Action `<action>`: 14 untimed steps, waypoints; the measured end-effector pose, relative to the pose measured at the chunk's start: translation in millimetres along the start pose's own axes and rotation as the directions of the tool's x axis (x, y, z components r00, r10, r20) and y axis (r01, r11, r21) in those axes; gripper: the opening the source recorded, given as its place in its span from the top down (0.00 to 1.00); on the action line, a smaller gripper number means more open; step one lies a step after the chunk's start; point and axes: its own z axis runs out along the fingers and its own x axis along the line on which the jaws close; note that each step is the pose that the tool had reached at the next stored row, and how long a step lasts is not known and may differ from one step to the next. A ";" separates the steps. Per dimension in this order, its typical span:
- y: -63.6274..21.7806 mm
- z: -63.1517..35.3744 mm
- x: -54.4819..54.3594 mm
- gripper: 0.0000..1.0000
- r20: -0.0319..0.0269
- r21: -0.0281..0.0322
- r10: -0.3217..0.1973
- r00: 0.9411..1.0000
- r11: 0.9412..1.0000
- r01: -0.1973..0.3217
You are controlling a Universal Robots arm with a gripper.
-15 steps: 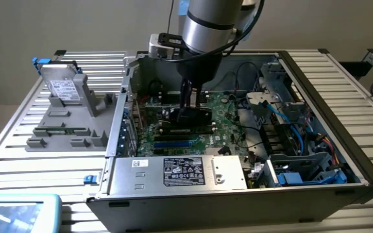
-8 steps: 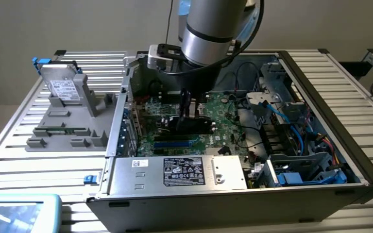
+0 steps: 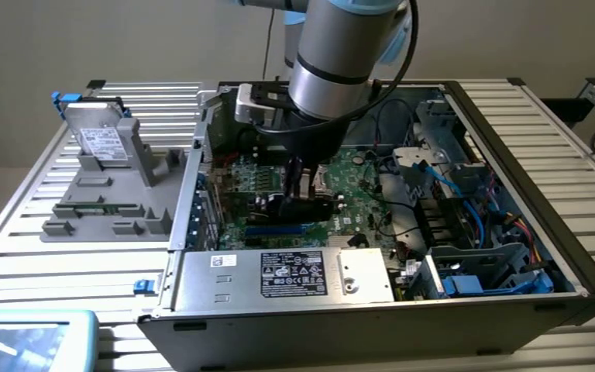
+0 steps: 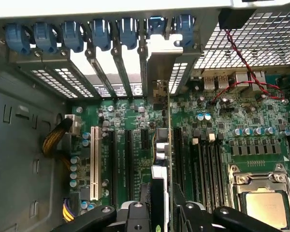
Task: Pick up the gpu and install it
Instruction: 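Insert the gpu into the slot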
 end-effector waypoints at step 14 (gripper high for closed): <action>3.7 8.7 0.2 0.72 -0.008 -0.002 0.002 1.000 1.000 -0.002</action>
